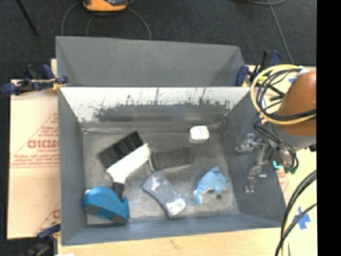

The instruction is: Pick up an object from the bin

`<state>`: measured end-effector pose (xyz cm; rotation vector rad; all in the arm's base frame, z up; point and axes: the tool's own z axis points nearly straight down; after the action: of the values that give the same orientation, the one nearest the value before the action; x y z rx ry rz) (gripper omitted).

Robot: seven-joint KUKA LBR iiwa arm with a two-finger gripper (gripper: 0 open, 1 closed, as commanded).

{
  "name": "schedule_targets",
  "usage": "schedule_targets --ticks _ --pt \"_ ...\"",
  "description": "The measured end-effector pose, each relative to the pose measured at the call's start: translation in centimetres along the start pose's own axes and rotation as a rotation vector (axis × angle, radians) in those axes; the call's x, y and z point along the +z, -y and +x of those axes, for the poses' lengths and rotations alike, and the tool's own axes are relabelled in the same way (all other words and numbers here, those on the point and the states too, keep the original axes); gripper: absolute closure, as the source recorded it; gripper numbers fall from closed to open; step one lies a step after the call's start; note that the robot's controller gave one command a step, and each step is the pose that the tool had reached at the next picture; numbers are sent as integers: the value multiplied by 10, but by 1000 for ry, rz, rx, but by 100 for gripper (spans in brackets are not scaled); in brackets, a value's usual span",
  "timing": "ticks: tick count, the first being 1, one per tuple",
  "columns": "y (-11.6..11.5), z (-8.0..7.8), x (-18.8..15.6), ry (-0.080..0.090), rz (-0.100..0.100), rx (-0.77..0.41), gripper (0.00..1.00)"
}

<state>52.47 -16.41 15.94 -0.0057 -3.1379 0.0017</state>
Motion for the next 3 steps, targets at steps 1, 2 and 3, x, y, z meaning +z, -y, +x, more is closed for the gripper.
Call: schedule_targets --ticks 1,2,3 --pt "0 -2 -4 7 2 -4 0" --pt "-24 -1 53 13 4 -266 0" --pt "-33 7 53 3 -1 -359 0"
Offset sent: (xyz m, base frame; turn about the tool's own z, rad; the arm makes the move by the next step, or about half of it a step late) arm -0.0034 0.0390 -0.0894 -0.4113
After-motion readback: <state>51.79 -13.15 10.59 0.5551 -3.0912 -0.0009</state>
